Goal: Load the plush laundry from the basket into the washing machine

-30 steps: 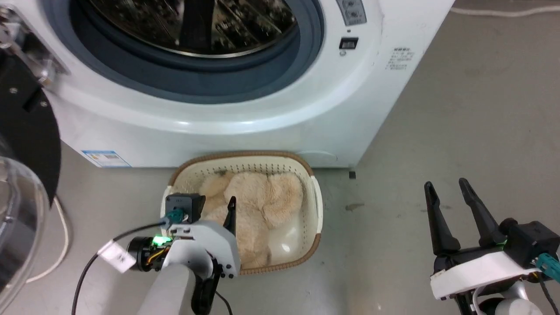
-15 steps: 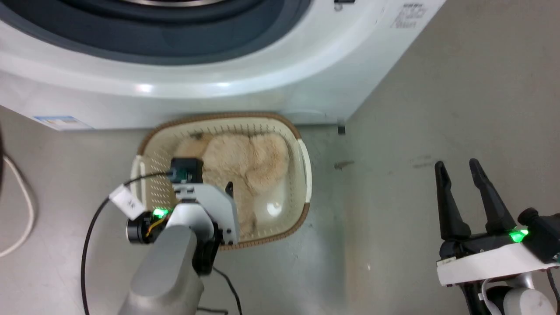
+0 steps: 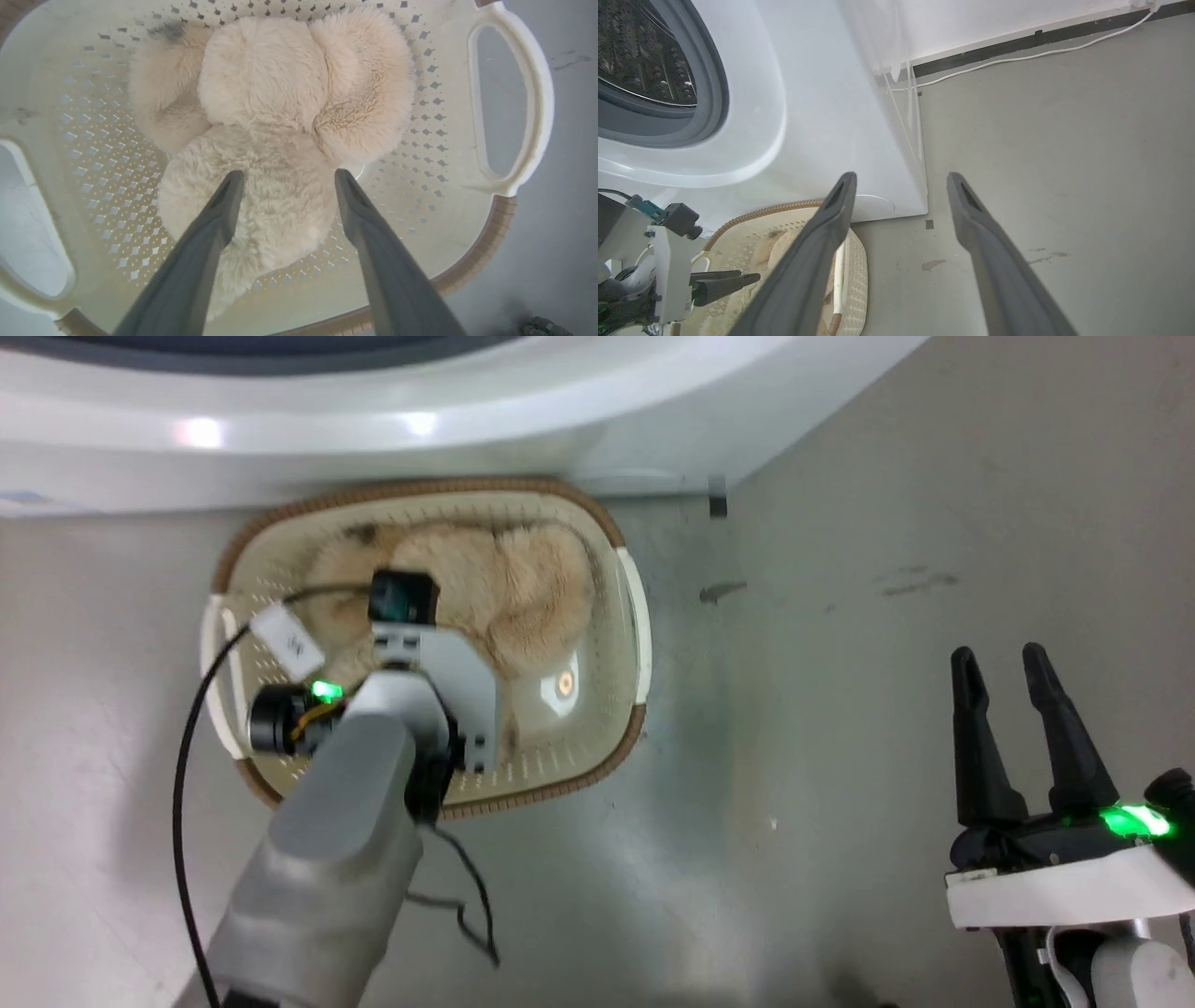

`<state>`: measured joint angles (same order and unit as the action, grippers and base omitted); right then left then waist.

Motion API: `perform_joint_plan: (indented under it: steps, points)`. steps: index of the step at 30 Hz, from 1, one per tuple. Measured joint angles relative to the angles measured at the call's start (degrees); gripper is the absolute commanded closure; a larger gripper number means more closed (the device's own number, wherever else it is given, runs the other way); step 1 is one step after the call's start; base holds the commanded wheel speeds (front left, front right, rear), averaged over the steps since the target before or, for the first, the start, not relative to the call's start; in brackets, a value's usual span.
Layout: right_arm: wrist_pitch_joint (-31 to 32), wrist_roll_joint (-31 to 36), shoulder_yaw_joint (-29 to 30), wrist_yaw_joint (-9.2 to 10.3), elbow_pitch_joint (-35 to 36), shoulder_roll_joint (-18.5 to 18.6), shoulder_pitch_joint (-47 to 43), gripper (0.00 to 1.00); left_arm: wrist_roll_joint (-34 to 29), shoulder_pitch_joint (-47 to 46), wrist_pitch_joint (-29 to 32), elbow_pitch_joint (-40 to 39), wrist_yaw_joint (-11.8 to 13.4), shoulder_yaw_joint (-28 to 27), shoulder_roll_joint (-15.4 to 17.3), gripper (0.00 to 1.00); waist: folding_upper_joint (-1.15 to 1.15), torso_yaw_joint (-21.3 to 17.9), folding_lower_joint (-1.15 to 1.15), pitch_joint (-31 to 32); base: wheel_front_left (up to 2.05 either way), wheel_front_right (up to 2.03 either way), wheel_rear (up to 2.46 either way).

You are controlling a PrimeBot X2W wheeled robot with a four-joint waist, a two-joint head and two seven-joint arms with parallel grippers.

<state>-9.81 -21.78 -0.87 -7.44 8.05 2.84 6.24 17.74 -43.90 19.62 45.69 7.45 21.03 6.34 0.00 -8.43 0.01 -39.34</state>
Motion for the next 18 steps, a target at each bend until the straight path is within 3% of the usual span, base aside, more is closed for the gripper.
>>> perform_joint_plan:
  steps: [18]
  points:
    - [-2.11, -5.64, -1.15, 0.0, 3.22, 0.0, 0.49, 0.0, -1.59, -15.79, 8.78, 9.39, 6.21, 9.62, 2.71, 0.0, 0.0, -1.85, -0.01, -11.56, 0.0, 0.0, 0.0]
